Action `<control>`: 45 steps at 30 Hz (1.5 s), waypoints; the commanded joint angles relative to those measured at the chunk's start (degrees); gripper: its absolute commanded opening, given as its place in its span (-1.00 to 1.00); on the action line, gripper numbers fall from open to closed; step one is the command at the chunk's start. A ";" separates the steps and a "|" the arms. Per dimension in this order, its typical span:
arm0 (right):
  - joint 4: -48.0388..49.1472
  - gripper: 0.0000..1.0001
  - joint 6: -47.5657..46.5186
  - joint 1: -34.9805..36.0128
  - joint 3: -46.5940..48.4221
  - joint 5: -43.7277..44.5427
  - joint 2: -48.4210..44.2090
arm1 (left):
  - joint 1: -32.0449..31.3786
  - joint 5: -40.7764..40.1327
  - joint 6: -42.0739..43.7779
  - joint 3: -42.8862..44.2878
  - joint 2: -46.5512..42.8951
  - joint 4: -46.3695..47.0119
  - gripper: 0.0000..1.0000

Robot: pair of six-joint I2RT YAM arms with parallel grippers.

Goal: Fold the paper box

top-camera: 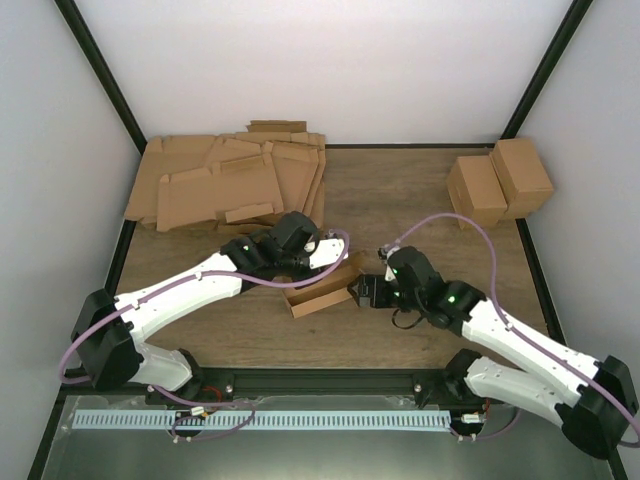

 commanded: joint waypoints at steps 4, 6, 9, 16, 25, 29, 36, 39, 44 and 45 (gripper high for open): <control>8.44 0.57 10.13 0.33 -8.06 -6.88 -4.55 | -0.36 0.36 -0.64 -0.65 1.03 -0.14 -0.93; 12.21 0.48 10.06 0.38 -9.91 -9.89 -3.76 | -0.39 0.35 -0.71 -0.71 0.96 0.00 -0.92; 19.43 0.25 10.00 0.38 -12.99 -14.19 -2.58 | -0.40 0.50 -0.96 -0.73 1.04 -0.11 -0.92; 34.98 0.04 12.20 0.38 -17.20 -14.95 -0.54 | -0.37 7.10 -4.24 -0.42 1.21 1.67 -0.92; 43.81 0.00 10.37 0.38 -13.77 -15.35 6.47 | -0.24 20.12 -9.13 -0.21 1.25 3.09 -0.90; 45.65 0.02 9.05 0.38 -14.00 -15.21 5.45 | -0.20 24.50 -11.26 0.07 1.54 2.86 -0.89; 40.29 0.00 6.35 0.42 -14.40 -10.96 0.54 | 0.14 24.83 -12.97 -0.23 3.27 2.43 -0.86; 36.48 0.06 6.36 0.39 -15.16 -9.38 -1.25 | 0.21 23.23 -13.35 -0.27 4.26 2.07 -0.86; 30.80 0.44 7.25 0.38 -17.80 -7.31 -4.03 | 0.21 22.90 -14.61 -1.70 5.29 3.80 -0.81; 29.70 0.50 7.44 0.44 -18.27 -6.93 -4.77 | 0.22 23.00 -15.12 -2.09 5.51 4.52 -0.76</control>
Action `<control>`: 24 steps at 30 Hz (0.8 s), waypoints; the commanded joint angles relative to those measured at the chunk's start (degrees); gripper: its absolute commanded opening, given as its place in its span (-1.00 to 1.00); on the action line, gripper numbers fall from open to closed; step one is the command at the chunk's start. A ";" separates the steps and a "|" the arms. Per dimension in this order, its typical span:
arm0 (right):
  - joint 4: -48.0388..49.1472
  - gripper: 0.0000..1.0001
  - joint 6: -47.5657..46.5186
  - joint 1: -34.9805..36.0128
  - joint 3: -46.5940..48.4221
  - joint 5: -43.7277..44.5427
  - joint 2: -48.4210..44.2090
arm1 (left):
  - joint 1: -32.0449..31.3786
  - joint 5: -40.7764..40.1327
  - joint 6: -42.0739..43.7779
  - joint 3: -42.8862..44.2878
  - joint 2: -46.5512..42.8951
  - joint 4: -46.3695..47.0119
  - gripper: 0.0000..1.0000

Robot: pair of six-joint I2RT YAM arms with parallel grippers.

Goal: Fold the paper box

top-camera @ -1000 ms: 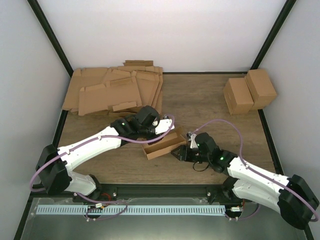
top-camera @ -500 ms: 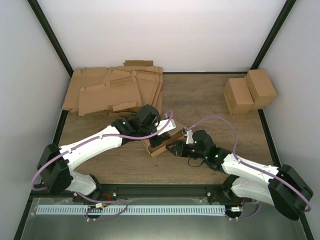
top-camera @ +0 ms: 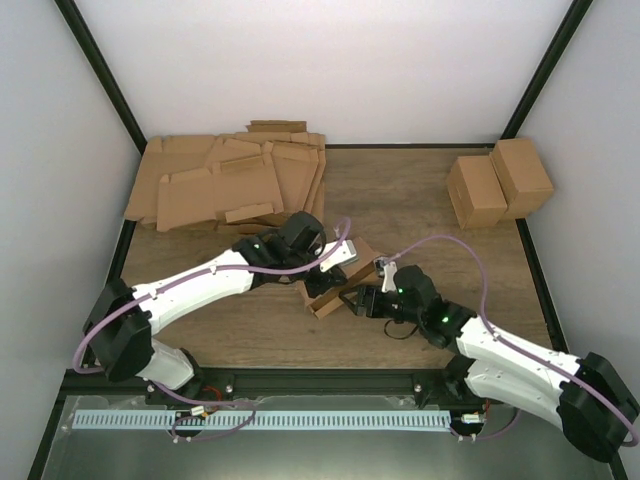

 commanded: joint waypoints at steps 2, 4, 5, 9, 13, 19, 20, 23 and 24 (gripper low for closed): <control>-2.52 0.63 -0.53 0.40 -1.46 3.38 -5.25 | -0.56 3.14 -2.53 -2.69 2.00 1.65 -0.58; -3.99 0.78 -0.17 0.38 -2.48 4.29 -7.83 | -0.53 3.71 -3.53 -3.16 2.39 2.49 -0.35; -4.46 0.86 -0.03 0.38 -2.96 4.76 -9.02 | -0.57 3.93 -4.14 -3.29 2.58 2.86 -0.25; -5.32 1.00 0.04 0.29 -4.04 6.04 -13.11 | -0.39 4.32 -6.72 -3.43 2.93 4.82 -0.07; -8.50 1.00 1.88 0.19 -2.54 8.67 -12.45 | 0.01 2.82 -8.35 -2.75 3.76 5.01 -0.05; -17.74 0.82 -2.52 -1.69 5.27 13.14 -3.88 | 4.11 0.23 -16.13 -4.80 3.87 8.05 -0.20; -19.94 0.79 -4.46 -2.51 8.15 14.50 -2.76 | 5.05 -0.26 -17.67 -5.47 3.47 8.51 -0.22; -25.32 0.78 -9.77 -5.28 13.28 17.35 -1.68 | 6.17 -4.81 -22.81 -8.12 0.18 9.17 -0.24; -26.32 0.78 -11.45 -6.07 14.37 17.75 -1.98 | 6.17 -8.71 -25.77 -9.14 -2.05 9.35 -0.21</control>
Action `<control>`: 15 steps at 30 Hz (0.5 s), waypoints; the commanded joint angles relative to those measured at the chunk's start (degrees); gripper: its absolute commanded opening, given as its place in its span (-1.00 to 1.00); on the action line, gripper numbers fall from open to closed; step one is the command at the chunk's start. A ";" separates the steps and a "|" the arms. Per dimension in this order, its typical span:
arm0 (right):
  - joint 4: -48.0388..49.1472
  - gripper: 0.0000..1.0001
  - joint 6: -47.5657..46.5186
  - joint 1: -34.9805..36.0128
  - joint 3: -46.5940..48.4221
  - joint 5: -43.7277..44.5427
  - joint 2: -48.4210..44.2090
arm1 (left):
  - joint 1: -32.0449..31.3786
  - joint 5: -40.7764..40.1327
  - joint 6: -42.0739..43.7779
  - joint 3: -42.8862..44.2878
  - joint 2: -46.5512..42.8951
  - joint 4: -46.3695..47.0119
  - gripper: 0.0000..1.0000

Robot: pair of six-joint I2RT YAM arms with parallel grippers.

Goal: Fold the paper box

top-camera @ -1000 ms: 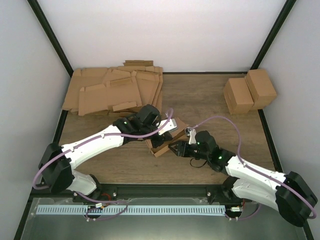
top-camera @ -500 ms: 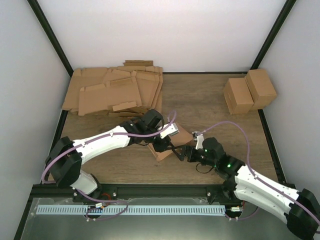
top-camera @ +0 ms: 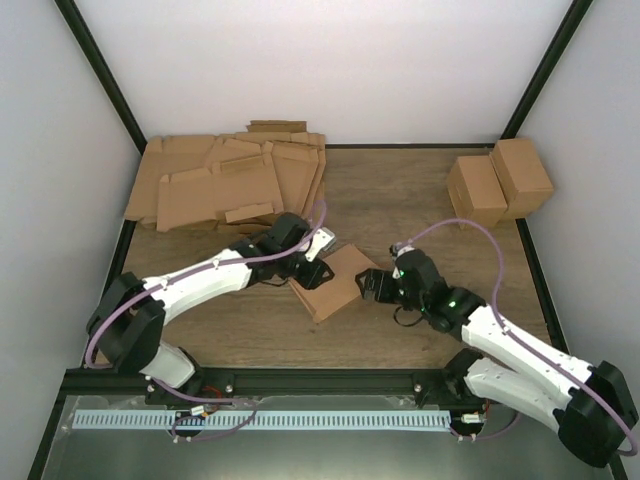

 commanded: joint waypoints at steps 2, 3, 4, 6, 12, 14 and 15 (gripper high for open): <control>-8.26 0.81 -10.69 -3.93 8.73 7.20 -1.22 | 0.86 -11.67 -17.55 -5.55 -8.98 2.67 -0.12; -8.30 0.82 -11.16 -4.62 9.02 7.77 -1.44 | 0.85 -11.33 -20.84 -6.89 -11.08 3.14 -0.06; -7.44 0.84 -11.90 -5.61 8.99 6.90 -1.51 | 0.69 -10.98 -24.00 -8.43 -13.25 3.54 0.02; -5.92 0.88 -12.98 -6.81 9.56 5.67 -0.40 | 0.43 -12.64 -30.80 -11.21 -17.51 3.01 0.22; -4.13 0.62 -18.36 -10.49 17.16 -1.85 13.70 | -0.12 -9.49 -57.95 -21.08 -26.37 5.82 0.72; -4.21 0.47 -19.74 -11.21 19.46 -3.91 18.08 | -1.86 -8.94 -65.35 -24.92 -28.29 12.07 0.57; -4.28 0.41 -20.36 -11.53 20.26 -4.45 19.71 | -2.80 -9.70 -67.27 -25.83 -28.52 12.44 0.41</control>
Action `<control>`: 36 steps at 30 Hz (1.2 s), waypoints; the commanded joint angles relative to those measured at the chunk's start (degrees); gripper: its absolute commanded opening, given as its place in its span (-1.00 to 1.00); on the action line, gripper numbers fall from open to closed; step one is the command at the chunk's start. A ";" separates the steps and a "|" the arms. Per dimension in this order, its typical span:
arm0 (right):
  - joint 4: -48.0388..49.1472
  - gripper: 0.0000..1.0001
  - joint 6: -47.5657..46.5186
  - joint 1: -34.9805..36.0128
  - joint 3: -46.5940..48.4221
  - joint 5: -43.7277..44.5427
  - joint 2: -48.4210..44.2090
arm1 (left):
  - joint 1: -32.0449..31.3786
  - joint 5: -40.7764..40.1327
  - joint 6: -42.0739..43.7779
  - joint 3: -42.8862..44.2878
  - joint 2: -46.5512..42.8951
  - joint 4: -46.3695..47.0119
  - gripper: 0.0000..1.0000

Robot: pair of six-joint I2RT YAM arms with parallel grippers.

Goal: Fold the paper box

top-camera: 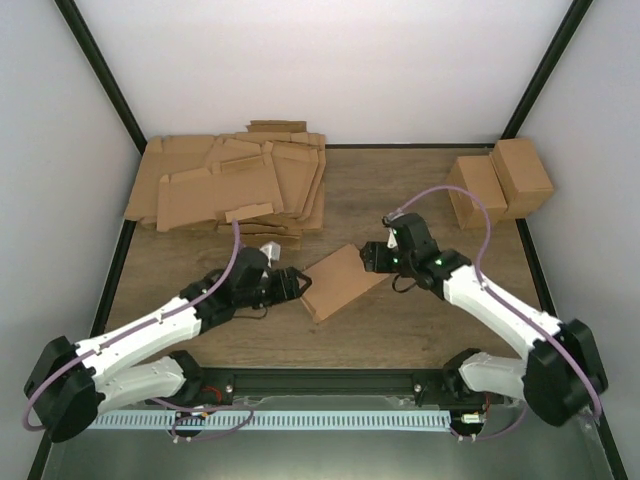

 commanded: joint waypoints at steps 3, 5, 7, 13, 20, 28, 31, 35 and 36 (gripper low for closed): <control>-0.35 0.29 -5.52 -2.42 6.83 -6.10 9.21 | -6.09 -1.49 -21.03 -6.18 -0.65 7.82 0.09; -0.54 0.24 -6.17 -2.46 7.46 -6.46 11.01 | -7.74 -3.03 -22.95 -7.08 0.04 9.10 0.02; -0.61 0.19 -6.51 -2.55 7.55 -6.65 12.59 | -8.68 -3.99 -24.93 -8.76 0.36 11.53 -0.06; -0.12 -0.01 -7.19 -2.55 6.23 -7.77 15.26 | -9.23 -3.85 -27.90 -12.29 2.34 16.66 -0.25; -0.07 -0.19 -7.41 -2.55 5.28 -9.29 16.79 | -9.24 -1.74 -27.66 -12.24 7.65 20.49 -0.31; -0.61 -0.23 -6.26 -2.55 3.68 -9.82 18.34 | -9.25 -2.28 -25.97 -11.41 9.77 19.84 -0.51; -0.24 -0.24 -5.45 -2.55 3.05 -11.33 18.14 | -9.25 -2.70 -25.97 -11.56 10.02 19.63 -0.55; 0.51 -0.24 -4.83 -2.55 2.00 -12.86 17.93 | -9.19 -3.31 -25.70 -11.87 10.15 19.32 -0.57; 0.67 -0.24 -4.86 -2.55 1.62 -12.69 18.16 | -9.26 -3.57 -25.52 -11.94 10.23 19.05 -0.58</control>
